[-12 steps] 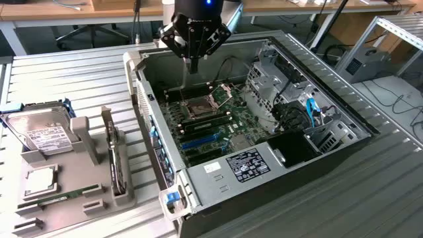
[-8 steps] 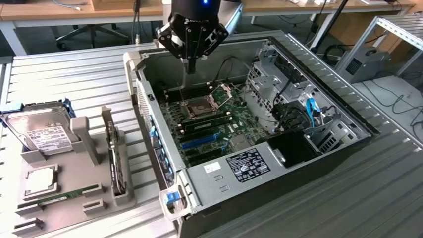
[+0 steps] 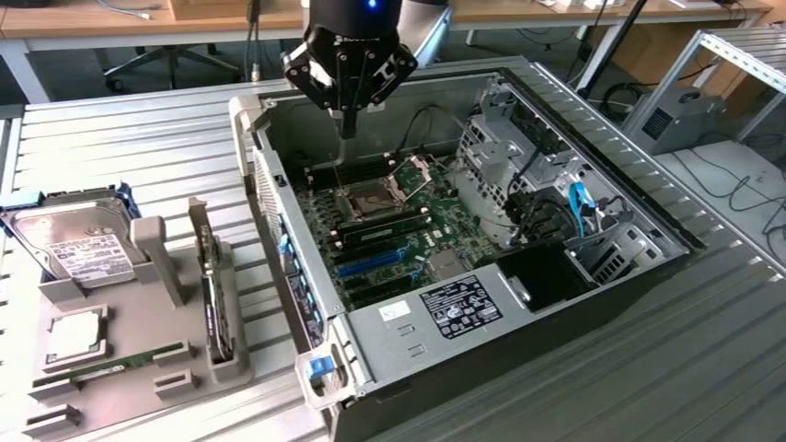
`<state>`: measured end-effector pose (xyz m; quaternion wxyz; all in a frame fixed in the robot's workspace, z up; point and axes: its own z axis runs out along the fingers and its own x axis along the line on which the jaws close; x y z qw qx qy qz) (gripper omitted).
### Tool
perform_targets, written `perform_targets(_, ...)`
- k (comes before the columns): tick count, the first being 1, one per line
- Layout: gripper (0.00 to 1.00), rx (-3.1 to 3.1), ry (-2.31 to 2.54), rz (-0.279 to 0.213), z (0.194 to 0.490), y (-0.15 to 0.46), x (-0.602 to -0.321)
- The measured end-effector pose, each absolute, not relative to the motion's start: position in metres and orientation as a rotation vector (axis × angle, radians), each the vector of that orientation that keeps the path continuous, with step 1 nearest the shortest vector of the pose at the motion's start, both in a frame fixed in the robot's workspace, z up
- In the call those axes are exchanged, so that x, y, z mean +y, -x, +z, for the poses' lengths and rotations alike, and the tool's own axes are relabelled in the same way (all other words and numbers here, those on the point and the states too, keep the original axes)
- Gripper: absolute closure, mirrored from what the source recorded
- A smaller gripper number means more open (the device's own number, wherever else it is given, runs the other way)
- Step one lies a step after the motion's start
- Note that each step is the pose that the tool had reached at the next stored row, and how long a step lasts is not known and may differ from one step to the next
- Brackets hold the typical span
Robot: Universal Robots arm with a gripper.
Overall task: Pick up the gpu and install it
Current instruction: 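Reach for the gpu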
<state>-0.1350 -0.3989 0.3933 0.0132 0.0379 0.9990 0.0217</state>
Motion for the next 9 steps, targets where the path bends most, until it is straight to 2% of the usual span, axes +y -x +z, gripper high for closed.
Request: perform_targets(9,0.89,3.112,-0.118,0.068,0.3933,0.1419,-0.3989)
